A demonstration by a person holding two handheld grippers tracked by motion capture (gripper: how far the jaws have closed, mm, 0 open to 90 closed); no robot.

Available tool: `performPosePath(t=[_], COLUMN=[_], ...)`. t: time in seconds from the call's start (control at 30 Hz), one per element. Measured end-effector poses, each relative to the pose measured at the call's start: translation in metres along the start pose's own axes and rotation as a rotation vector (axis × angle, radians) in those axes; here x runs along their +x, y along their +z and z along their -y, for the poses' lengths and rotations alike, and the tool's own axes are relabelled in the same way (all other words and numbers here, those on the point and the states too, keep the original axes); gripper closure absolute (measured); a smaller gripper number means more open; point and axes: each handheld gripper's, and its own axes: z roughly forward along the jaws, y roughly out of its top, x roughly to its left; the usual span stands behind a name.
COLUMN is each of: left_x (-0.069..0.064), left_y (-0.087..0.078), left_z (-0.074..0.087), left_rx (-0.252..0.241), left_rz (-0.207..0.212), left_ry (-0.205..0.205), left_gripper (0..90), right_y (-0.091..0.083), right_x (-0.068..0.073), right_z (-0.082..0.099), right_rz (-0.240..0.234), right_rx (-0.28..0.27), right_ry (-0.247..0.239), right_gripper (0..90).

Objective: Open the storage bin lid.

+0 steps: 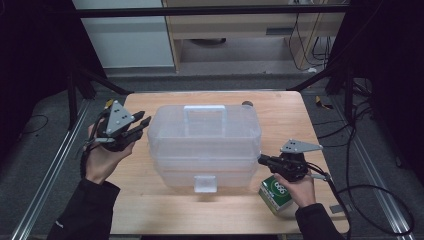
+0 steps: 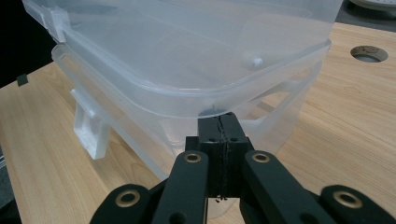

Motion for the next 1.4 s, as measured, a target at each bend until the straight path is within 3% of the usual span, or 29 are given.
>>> performPosePath(t=[0.1, 0.2, 0.33, 0.5, 0.67, 0.87, 1.03, 1.4], left_x=[0.008, 0.013, 0.016, 0.016, 0.010, 0.007, 0.001, -0.022], left_y=[-0.008, -0.015, -0.020, -0.025, -0.022, -0.020, -0.016, 0.004], left_z=[0.014, 0.028, 0.046, 0.065, 0.082, 0.094, 0.105, 0.112], left_rx=[-0.017, -0.021, -0.006, -0.009, 0.036, 0.048, 0.075, 0.135], left_rz=[-0.045, -0.058, -0.078, -0.073, -0.058, -0.030, -0.001, 0.123], left_ry=[-0.064, -0.115, -0.157, -0.205, -0.207, -0.236, -0.222, -0.183], left_gripper=[77.6, 83.0, 88.2, 89.4, 89.4, 89.5, 89.5, 89.5], right_y=[0.000, 0.000, 0.000, 0.000, 0.000, 0.000, 0.001, 0.001], right_x=[0.000, 0.000, 0.000, 0.000, 0.000, 0.000, 0.000, 0.000], right_z=[0.000, 0.000, 0.000, 0.000, 0.000, 0.000, 0.000, 0.001], right_rz=[0.002, 0.002, 0.002, 0.002, 0.000, 0.001, 0.003, 0.002], right_rx=[0.002, 0.002, 0.003, 0.004, 0.005, 0.005, 0.004, 0.006], right_ry=[0.001, 0.000, 0.001, 0.000, 0.001, 0.000, -0.004, -0.005], right_gripper=[90.0, 90.0, 90.0, 90.0, 90.0, 90.0, 90.0, 90.0])
